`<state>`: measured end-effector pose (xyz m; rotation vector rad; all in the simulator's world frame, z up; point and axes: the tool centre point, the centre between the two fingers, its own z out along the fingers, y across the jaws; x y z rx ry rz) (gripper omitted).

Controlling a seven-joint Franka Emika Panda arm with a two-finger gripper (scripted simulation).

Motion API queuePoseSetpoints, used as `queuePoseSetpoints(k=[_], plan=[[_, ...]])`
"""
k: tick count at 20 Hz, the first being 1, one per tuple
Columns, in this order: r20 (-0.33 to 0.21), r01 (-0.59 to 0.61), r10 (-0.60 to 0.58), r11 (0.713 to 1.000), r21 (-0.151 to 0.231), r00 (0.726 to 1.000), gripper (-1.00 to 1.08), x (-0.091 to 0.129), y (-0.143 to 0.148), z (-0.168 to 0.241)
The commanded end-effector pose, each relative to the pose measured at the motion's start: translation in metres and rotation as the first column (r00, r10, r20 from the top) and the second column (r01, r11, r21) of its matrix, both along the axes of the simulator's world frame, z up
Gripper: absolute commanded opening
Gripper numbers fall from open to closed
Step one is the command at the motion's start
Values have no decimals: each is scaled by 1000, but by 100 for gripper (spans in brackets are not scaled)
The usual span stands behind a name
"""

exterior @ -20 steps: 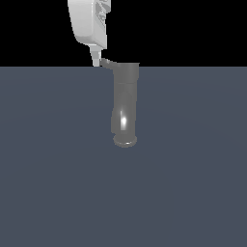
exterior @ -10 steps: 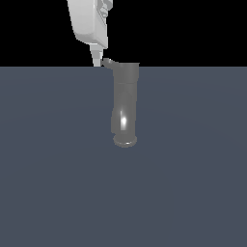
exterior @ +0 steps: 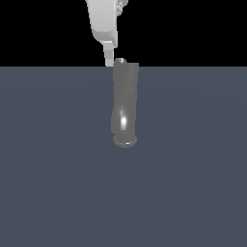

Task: Turn on the faucet by rotating a designated handle.

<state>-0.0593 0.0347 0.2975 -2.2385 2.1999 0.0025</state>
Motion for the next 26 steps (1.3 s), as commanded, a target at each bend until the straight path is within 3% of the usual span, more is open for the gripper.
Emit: queuePoseSetpoints(k=[1, 2, 3, 22, 23, 24, 26], plan=[[-1, 62, -62, 998, -3, 998, -100, -4, -47, 0], [-1, 62, -62, 998, -3, 998, -100, -4, -47, 0], [-1, 2, -2, 1000, -1, 1000, -100, -4, -10, 0], [-1, 63, -63, 998, -3, 998, -100, 27, -108, 0], [-1, 63, -63, 998, -3, 998, -100, 27, -108, 0], [-18, -24, 24, 1000, 15, 1000, -100, 21, -54, 0], [-17, -18, 18, 1000, 14, 1000, -100, 27, -59, 0]])
